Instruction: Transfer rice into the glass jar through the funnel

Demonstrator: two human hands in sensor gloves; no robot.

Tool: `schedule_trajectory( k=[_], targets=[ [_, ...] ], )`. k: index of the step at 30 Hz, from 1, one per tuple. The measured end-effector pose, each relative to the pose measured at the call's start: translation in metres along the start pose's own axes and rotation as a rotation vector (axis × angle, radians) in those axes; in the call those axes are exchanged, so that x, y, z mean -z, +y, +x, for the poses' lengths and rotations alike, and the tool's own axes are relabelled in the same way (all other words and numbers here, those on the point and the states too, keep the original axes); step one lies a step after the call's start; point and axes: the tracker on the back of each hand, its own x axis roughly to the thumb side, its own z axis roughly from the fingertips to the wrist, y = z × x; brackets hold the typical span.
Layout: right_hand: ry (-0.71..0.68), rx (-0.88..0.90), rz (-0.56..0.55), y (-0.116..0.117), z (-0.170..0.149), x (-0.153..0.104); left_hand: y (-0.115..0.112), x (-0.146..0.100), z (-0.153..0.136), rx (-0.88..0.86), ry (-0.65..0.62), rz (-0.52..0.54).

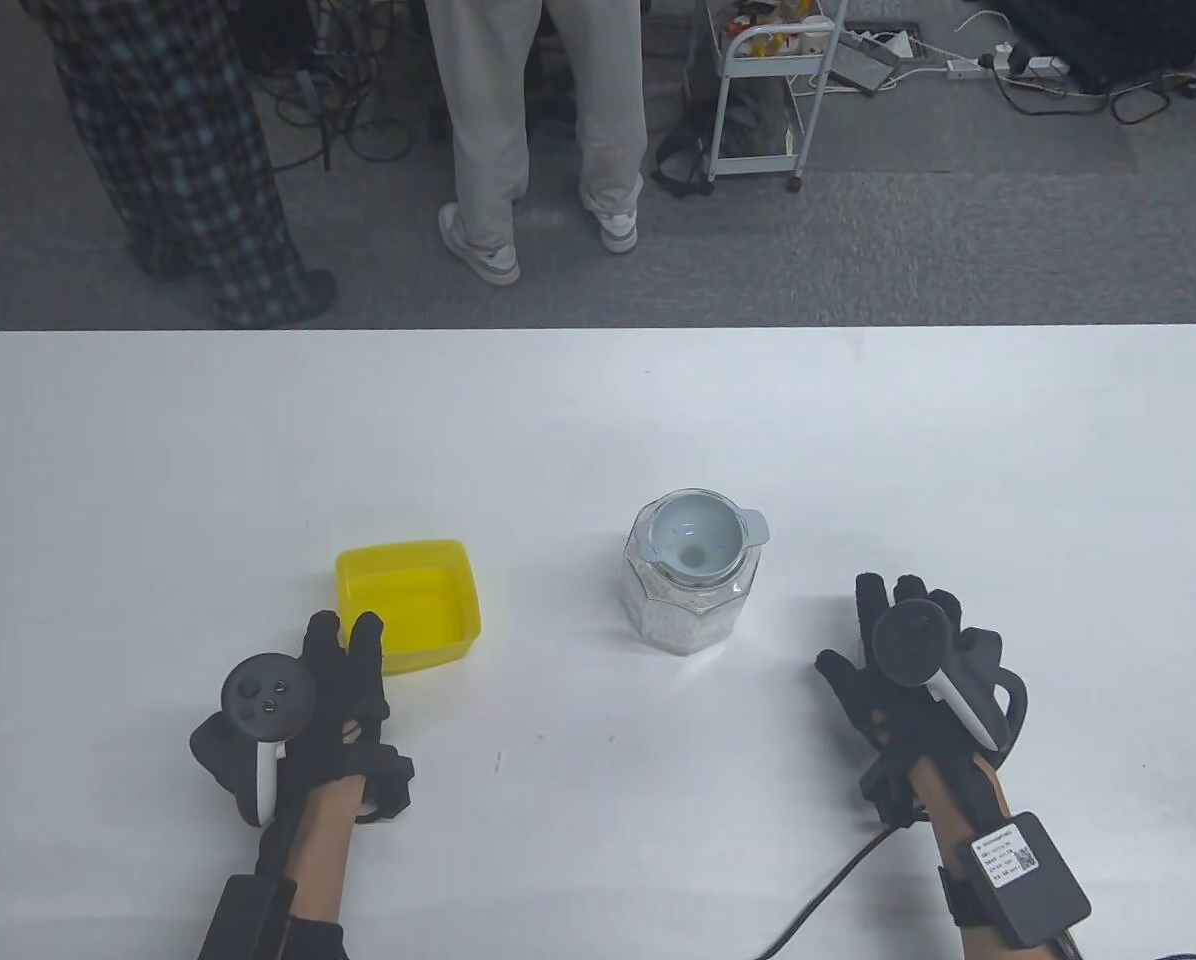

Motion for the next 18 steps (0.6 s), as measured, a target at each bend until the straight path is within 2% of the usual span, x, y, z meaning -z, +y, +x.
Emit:
schedule_trajectory(
  k=[2, 8, 11, 14, 15, 18],
  targets=[
    [-0.001, -0.001, 0.000, 0.000, 0.000, 0.000, 0.001, 0.002, 0.000, 0.034, 0.004, 0.027],
    [-0.001, -0.009, -0.010, 0.000, 0.001, 0.000, 0.002, 0.002, -0.002, 0.079, 0.003, -0.002],
    [-0.011, 0.007, -0.026, -0.002, 0.001, -0.002, 0.013, -0.006, 0.008, 0.128, -0.015, 0.008],
    [-0.024, 0.047, -0.064, -0.007, 0.001, -0.004, 0.034, -0.027, 0.030, 0.281, -0.156, 0.177],
    [-0.029, 0.055, -0.076, -0.008, 0.002, -0.005, 0.037, -0.034, 0.036, 0.289, -0.198, 0.195],
    [-0.048, 0.077, -0.113, -0.011, 0.004, -0.008, 0.034, -0.055, 0.066, 0.224, -0.448, 0.191]
  ],
)
